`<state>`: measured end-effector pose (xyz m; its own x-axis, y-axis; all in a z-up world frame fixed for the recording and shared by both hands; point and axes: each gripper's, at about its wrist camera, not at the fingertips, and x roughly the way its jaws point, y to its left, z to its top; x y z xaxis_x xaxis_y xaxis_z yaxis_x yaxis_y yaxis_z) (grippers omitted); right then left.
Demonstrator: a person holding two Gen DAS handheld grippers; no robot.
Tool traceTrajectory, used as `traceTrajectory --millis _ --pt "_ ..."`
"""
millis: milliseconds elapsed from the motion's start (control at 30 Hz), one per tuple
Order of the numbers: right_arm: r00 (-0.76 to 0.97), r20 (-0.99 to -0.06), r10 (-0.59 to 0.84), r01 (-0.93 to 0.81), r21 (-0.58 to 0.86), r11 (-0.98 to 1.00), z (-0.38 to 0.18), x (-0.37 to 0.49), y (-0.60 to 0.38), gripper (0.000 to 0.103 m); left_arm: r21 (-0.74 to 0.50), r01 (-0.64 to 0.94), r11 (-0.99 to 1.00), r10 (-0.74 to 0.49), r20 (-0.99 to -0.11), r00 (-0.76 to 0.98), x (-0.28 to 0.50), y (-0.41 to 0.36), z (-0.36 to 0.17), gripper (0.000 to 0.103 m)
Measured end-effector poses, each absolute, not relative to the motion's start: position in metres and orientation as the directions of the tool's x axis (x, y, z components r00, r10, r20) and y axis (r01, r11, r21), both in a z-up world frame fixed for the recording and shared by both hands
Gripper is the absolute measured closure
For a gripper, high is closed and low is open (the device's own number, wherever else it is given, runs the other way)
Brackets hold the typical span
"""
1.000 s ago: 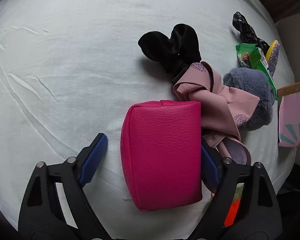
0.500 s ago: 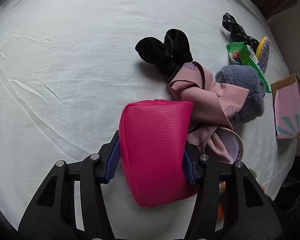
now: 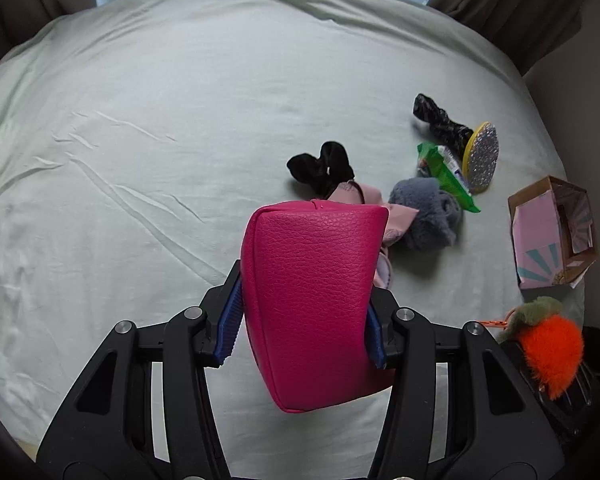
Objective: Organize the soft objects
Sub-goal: 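Carry the pouch and pompom into the cardboard box and open both grippers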
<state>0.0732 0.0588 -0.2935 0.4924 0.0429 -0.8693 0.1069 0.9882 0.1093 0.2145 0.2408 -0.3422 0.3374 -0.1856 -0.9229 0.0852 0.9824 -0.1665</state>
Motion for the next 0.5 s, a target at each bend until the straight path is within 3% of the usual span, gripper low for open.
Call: traceTrajectory --millis 500 --pt "0.651 -0.754 0.081 0.013 0.118 0.993 -0.144 0.066 -0.024 0.070 -0.138 0.073 0.988 -0.156 -0.862 0.483 0.172 0.151 -0.202 0.056"
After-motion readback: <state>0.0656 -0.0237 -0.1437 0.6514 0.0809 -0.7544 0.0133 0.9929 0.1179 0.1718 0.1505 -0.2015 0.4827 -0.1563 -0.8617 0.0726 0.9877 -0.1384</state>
